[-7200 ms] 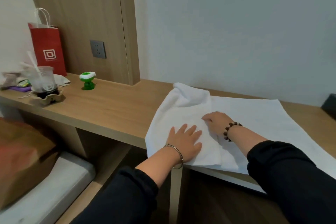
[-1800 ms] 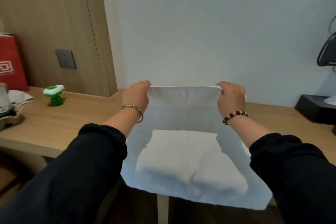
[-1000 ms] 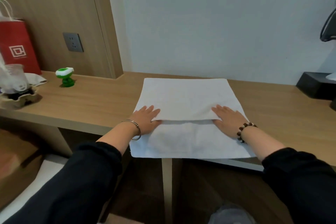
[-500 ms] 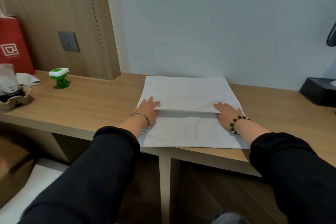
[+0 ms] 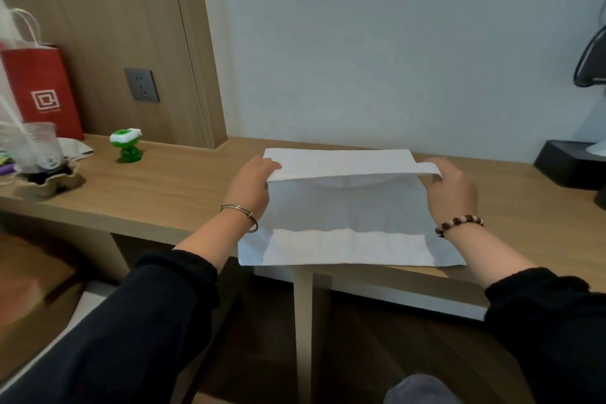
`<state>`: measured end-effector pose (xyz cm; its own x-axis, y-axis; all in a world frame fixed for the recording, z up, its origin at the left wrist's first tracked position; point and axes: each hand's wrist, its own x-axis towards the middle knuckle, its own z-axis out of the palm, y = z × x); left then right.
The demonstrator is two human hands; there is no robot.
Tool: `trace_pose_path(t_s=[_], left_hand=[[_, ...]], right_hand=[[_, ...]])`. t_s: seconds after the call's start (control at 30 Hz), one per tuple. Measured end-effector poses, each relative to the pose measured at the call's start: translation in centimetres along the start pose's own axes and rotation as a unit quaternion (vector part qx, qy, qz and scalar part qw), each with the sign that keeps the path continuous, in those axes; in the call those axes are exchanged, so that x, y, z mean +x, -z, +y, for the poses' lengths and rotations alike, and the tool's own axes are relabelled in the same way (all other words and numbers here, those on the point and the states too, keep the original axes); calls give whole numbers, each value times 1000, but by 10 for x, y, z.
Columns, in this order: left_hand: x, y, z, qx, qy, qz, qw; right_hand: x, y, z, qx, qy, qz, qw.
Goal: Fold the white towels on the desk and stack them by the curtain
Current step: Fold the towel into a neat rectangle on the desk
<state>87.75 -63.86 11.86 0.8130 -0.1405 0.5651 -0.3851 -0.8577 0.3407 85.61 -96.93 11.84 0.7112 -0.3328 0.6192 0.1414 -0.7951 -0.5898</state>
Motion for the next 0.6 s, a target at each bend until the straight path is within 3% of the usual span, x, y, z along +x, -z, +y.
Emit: trace_pose_path(t_s=[0.1,0.17,0.2,0.27,0.3,0.43,0.5,0.6], left_hand=[[-32,2,-1,55,-24,-28,998],[-55,1,-5,119,-53,-67,989],[-65,-1,-7,143,-62,-103,982],[-83,-6,-14,159,-62,-193,966],[-89,-8,-16,152,-55,-228,960],[-94,-13,-17,148,-48,-257,954],[-85,-15,-13,160,-39,-278,946],[-69,-19,-7,177,-28,-310,934]], right_hand=[[-29,10,5,4,22,26,999],[-45,14,12,-57,46,-4,997],[-52,15,16,-138,60,-61,987],[-62,17,20,-311,70,-207,925],[-65,18,18,-346,60,-250,902],[-72,13,2,-239,90,-287,923],[-78,2,-7,-202,126,-353,905],[-75,-15,-5,-219,107,-411,878]])
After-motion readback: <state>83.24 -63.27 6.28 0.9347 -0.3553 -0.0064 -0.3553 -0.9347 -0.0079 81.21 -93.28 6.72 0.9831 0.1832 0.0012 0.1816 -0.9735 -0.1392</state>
